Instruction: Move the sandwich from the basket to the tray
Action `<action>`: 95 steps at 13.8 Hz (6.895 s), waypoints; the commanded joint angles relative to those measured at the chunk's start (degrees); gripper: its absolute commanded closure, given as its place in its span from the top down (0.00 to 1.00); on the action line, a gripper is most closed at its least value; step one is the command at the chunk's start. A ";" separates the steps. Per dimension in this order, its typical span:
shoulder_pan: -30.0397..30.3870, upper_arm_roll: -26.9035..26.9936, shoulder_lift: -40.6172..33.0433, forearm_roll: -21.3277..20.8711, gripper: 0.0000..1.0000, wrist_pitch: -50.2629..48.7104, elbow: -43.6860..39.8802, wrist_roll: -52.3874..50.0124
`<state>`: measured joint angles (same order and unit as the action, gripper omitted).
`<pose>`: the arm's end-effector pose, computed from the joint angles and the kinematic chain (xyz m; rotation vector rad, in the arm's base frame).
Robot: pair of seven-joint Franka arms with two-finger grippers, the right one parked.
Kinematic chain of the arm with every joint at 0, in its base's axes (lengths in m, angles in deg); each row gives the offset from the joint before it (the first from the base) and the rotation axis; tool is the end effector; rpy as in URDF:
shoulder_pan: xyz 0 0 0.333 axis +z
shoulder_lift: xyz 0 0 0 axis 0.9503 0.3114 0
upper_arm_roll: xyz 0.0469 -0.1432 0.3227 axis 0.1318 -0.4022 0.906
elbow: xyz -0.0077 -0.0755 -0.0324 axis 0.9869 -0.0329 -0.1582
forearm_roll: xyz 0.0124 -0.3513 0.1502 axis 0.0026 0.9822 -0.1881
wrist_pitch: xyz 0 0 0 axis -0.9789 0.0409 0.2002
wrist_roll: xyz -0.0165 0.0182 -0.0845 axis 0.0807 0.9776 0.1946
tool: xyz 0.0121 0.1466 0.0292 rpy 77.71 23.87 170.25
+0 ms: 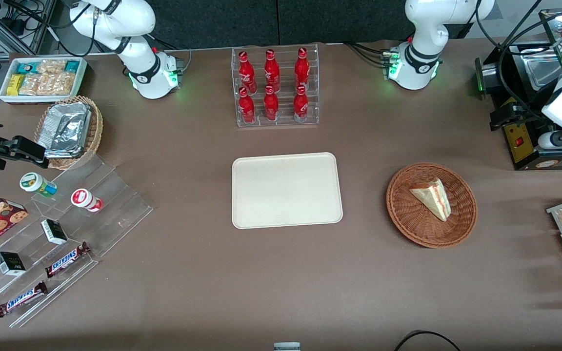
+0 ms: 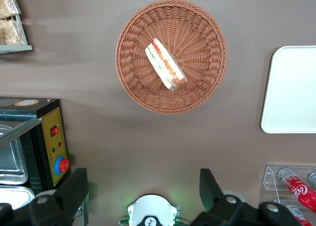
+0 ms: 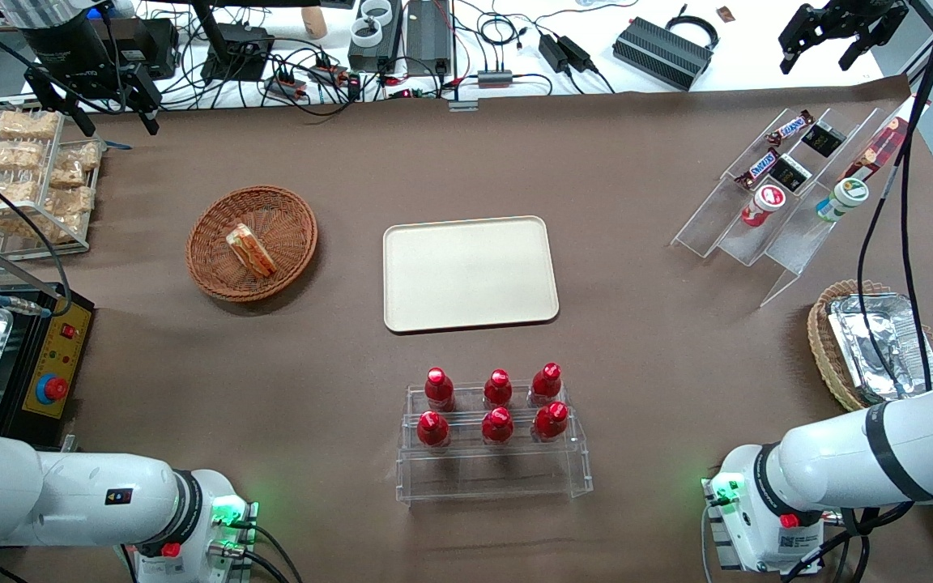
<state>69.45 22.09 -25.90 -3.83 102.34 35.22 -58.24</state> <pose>0.5103 -0.0163 0.6101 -3.0958 -0.0606 0.2719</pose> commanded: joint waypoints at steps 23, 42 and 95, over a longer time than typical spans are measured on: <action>-3.22 -0.41 10.35 0.10 1.00 59.84 38.03 -44.22; -8.48 -0.50 14.92 -1.13 0.00 44.06 26.55 -42.82; -36.80 -6.39 34.61 -2.97 1.00 39.31 -2.19 -42.38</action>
<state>31.83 15.26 10.12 -5.88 147.02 36.52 -101.20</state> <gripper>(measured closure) 0.000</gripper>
